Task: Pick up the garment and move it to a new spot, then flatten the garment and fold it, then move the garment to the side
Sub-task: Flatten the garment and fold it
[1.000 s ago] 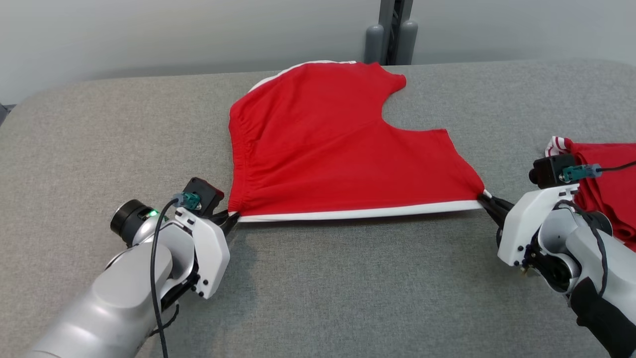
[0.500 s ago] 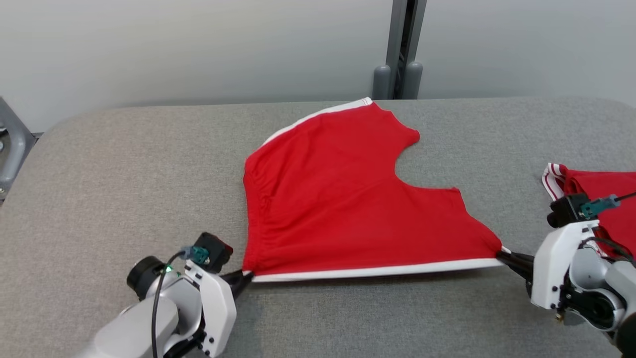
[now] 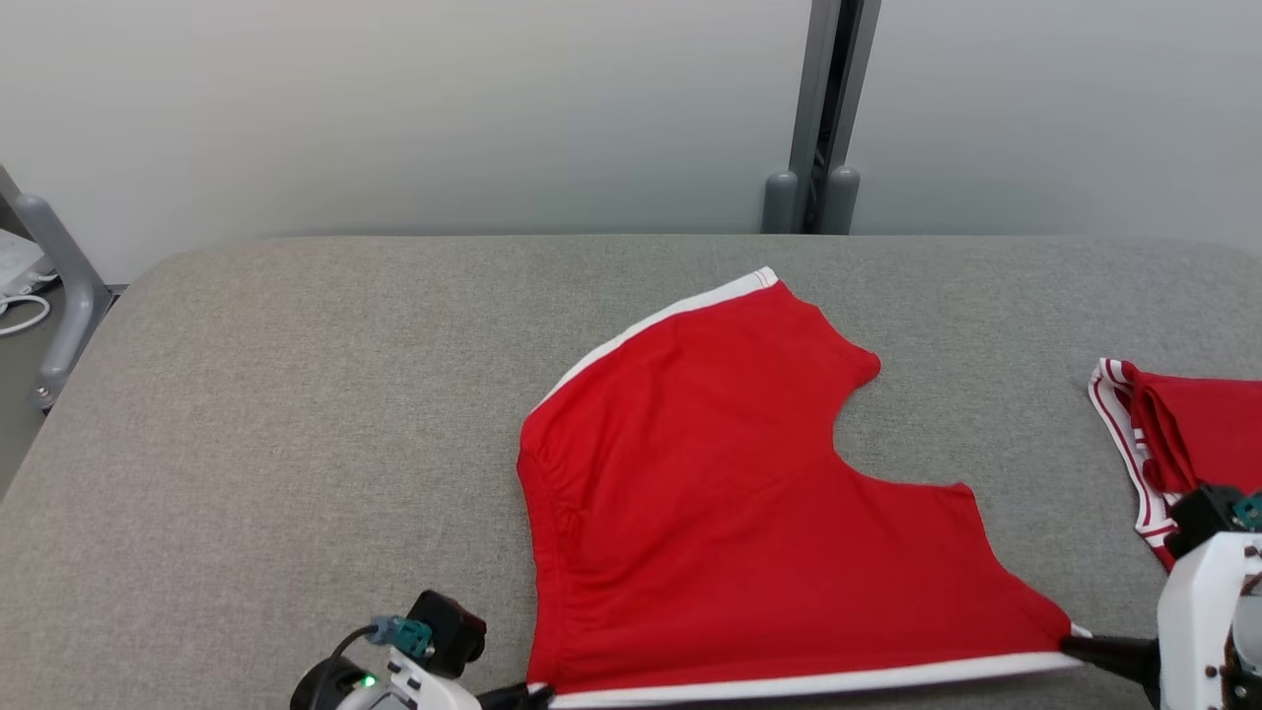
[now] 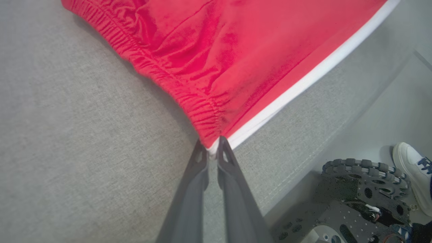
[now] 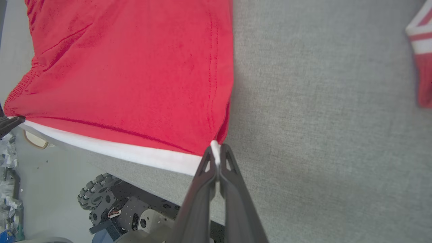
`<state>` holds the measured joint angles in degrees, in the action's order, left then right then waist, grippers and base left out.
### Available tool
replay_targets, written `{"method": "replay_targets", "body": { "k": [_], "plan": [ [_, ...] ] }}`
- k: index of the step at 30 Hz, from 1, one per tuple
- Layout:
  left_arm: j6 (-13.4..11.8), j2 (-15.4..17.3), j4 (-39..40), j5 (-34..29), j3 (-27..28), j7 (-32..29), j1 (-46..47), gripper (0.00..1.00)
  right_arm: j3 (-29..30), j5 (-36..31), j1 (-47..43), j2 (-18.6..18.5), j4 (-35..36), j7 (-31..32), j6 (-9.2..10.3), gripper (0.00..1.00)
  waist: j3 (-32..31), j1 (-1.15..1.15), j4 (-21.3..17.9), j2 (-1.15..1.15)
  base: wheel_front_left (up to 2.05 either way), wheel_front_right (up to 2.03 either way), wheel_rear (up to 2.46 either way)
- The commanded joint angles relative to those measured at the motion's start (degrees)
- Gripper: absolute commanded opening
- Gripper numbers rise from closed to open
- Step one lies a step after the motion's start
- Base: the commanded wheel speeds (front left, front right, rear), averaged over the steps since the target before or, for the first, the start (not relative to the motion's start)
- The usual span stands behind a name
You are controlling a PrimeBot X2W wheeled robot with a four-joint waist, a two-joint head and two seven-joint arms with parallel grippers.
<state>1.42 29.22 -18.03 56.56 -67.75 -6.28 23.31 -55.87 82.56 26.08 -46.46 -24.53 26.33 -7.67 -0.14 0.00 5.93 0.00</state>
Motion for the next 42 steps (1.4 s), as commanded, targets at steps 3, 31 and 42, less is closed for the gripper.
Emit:
{"method": "replay_targets", "body": {
  "k": [3,31,42],
  "plan": [
    [-1.4,2.9,3.9,2.7,0.6,-1.2,-3.3,0.0,0.3,1.1,-2.4,-3.7,1.6,2.5,0.34,0.0,-0.2,0.0,0.0,0.0,0.0,0.0,0.0],
    [3.4,1.3,19.2,21.3,8.4,-6.6,-1.3,0.0,10.4,-1.2,9.7,-4.8,7.4,10.6,0.2,0.0,7.5,0.0,7.3,0.0,0.0,0.0,0.0],
    [5.8,-2.6,16.4,27.0,12.2,-8.2,4.8,0.0,13.8,-7.8,22.6,1.2,-0.2,17.0,0.2,0.0,13.2,0.0,13.0,0.0,0.0,0.0,0.0]
  ]
}}
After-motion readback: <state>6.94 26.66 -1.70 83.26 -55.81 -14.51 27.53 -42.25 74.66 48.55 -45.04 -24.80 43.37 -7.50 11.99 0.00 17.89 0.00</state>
